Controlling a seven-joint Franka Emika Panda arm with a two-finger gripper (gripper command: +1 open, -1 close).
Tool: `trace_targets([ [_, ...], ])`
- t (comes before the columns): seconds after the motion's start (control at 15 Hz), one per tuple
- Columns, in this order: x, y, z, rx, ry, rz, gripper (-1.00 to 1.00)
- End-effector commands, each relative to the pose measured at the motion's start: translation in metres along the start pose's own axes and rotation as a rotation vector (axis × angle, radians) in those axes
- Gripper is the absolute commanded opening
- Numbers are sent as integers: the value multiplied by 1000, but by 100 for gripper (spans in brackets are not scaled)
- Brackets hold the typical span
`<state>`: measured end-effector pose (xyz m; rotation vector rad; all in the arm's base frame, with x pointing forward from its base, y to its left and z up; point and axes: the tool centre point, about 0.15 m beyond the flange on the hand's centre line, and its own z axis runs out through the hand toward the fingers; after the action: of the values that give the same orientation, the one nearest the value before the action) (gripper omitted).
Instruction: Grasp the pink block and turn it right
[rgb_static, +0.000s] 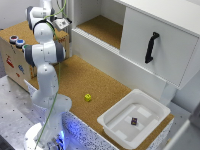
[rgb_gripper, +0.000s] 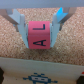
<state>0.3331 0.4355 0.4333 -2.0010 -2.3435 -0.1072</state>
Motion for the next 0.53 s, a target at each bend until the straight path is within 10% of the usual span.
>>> trace_targets([
  [0.0,7,10,-3,1,-2,68,-100],
  [0.47,5,11,0,130,58,511,-100],
])
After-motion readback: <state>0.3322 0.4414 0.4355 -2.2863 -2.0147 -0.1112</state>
